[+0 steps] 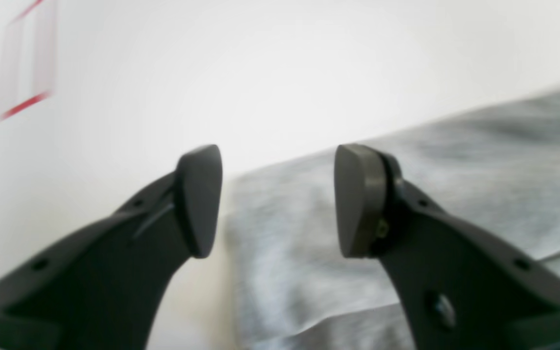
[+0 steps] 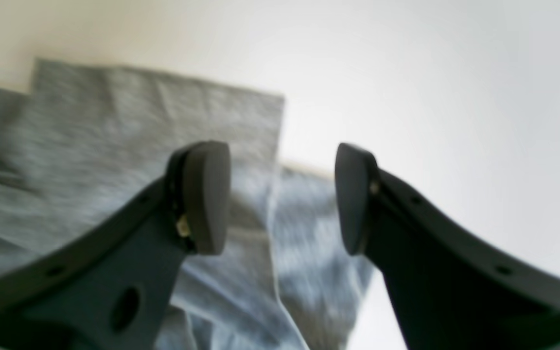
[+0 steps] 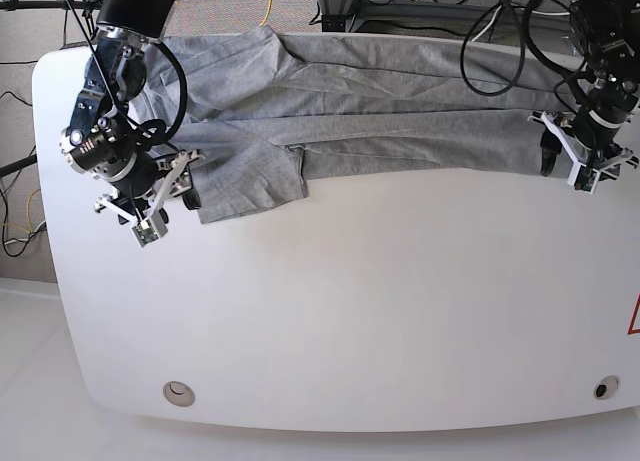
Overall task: Fold the T-shirt properly
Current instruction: 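Grasp the folded edge with both grippers near the sleeves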
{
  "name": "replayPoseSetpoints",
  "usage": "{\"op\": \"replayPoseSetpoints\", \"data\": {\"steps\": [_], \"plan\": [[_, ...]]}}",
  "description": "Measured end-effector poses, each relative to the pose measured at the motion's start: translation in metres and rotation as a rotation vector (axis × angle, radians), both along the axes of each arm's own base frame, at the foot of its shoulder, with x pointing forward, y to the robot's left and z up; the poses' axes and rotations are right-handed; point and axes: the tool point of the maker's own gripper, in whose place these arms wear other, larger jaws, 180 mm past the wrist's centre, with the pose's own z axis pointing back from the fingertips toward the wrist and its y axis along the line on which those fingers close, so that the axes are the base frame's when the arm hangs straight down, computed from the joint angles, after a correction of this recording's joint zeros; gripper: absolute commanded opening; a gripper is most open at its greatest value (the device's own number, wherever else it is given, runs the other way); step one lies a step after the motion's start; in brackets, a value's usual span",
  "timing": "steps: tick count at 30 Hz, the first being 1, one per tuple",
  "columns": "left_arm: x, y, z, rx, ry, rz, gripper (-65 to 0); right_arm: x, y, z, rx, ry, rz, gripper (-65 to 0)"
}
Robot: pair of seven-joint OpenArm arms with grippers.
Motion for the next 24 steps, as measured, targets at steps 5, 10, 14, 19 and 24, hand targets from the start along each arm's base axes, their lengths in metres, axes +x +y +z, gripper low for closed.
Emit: {"op": "replayPoseSetpoints", "data": {"steps": [5, 10, 14, 19, 24], "plan": [[-0.001, 0.005, 0.002, 0.002, -0.003, 0.010, -40.6, -0.006, 0.001, -0.008, -0.011, 0.043, -0.003, -29.4], [-0.001, 0.002, -0.001, -0.008, -0.006, 0.002, -54.2, -0.018, 0.019, -0.017, -0.023, 0.089, 0.052, -33.0], [-0.004, -0.004, -0.010, -0.032, 0.014, -0.008, -63.9, -0.021, 0.030, -0.019, -0.018, 0.095, 0.081, -45.7], [-0.013, -0.007, -0.027, -0.055, 0.066, 0.014, -65.0, -0.034, 0.038, -0.024, -0.011, 0.110, 0.099, -65.0], [-0.024, -0.008, -0.046, -0.086, 0.127, 0.032, -65.0, -0.064, 0.039, -0.046, -0.017, 0.193, 0.108, -65.0]]}}
